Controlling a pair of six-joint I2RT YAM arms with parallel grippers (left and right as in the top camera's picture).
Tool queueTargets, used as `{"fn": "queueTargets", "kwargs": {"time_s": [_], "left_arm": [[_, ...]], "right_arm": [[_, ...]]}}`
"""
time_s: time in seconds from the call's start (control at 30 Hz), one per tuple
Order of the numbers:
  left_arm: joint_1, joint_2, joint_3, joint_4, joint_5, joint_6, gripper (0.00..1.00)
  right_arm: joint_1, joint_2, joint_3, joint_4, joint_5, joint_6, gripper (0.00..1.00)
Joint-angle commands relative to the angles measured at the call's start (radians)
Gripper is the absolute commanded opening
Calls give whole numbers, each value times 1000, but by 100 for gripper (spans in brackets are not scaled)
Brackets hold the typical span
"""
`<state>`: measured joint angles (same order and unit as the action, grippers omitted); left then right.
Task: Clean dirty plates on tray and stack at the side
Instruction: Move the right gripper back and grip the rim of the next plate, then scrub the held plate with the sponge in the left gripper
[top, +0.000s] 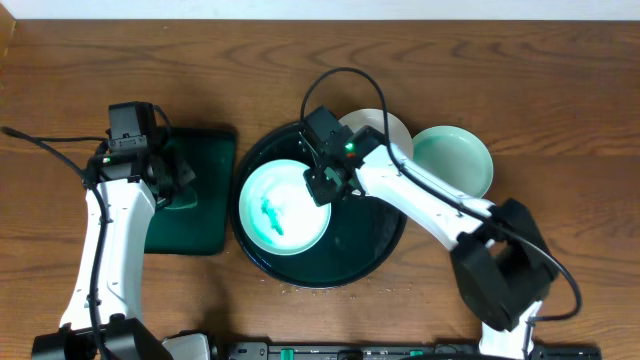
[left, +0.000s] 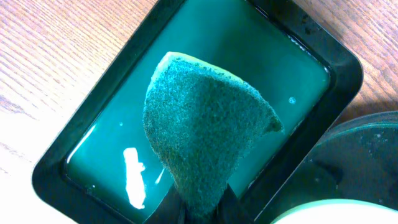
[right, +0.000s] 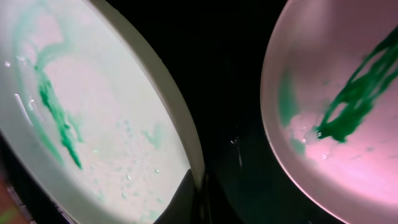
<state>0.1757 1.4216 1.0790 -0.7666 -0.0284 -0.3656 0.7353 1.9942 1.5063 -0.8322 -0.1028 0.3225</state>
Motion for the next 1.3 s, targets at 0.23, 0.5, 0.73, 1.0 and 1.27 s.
{"fn": "queueTargets", "kwargs": {"time_s": [0.23, 0.5, 0.73, 1.0, 1.27], "left_arm": [[2, 4, 2, -18, 2, -2, 7], [0, 4, 2, -34, 46, -1, 7], [-54, 5, -30, -37, 47, -2, 7], [-305, 98, -55, 26, 133, -47, 7], [-456, 319, -55, 47, 124, -243, 7]], "right_arm": [[-9, 37, 13, -39, -68, 41, 46], [-35, 108, 13, -37, -90, 86, 37], [-52, 148, 18, -31, -132, 93, 2], [-61, 148, 18, -24, -146, 92, 1], [-67, 148, 18, -28, -150, 88, 1]]}}
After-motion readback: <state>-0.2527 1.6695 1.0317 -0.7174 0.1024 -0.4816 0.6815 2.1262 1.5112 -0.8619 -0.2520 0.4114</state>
